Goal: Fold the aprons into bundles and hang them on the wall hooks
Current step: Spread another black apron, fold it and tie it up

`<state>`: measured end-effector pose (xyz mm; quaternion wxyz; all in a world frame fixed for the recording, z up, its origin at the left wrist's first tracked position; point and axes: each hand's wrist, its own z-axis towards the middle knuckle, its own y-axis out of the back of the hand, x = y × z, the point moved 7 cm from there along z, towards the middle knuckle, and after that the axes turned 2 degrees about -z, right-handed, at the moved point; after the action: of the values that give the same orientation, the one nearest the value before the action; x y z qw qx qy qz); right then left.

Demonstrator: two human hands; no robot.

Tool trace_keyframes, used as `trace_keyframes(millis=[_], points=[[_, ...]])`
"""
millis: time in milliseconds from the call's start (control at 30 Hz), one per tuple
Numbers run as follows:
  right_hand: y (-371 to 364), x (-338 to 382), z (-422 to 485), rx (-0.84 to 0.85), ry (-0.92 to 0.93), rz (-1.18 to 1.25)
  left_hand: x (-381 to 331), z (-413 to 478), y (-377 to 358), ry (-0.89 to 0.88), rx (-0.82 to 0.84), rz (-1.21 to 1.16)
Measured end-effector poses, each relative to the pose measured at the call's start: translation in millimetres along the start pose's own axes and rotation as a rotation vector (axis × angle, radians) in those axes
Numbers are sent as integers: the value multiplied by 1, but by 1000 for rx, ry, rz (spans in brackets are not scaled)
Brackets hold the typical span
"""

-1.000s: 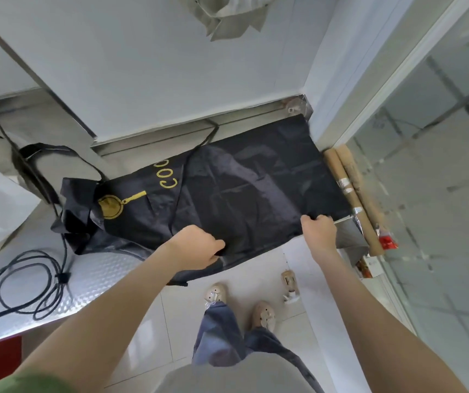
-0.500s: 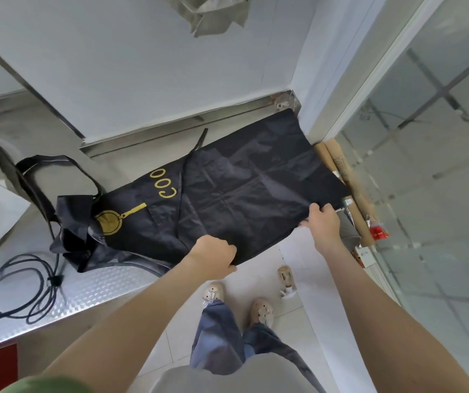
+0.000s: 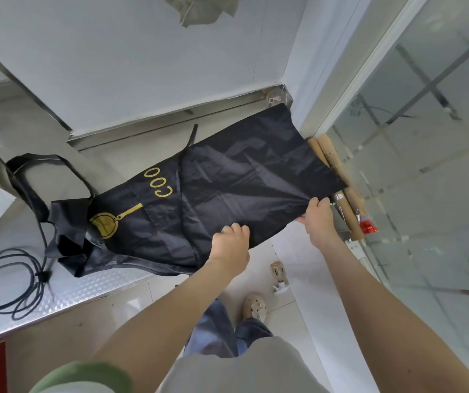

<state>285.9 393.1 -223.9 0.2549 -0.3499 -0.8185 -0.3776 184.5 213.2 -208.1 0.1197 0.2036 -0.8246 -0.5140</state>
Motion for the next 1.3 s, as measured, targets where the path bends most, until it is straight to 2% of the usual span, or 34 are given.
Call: trace_keyframes(millis=[100,367,467,567,633,733,867,1000,1133,1233,1300], points=[[-3,-3,3,51,3,-10,1,-1,6,5,19,-8],[-9,-3,1,139,-4,-27,50,8,24,172,73,61],[-5,-9,2,86,6,-38,68,5,27,221,87,90],[5,-14,0,-58,27,-85,62,-7,31,188,46,52],[5,-20,-5,-73,-69,73,56,-18,34,160,19,64],[-7,-28,-16,70,-249,279,54,-31,35,142,33,90],[-25,-27,-26,233,-365,478,60,-40,40,121,65,59],[-28,-6,-37,228,-341,501,89,-45,62,188,13,42],[-26,20,-45,227,-329,480,109,-49,92,206,-83,125],[-32,21,-68,266,-425,441,116,-52,115,197,-171,130],[-45,20,-91,362,-534,499,118,-54,130,191,-239,129]])
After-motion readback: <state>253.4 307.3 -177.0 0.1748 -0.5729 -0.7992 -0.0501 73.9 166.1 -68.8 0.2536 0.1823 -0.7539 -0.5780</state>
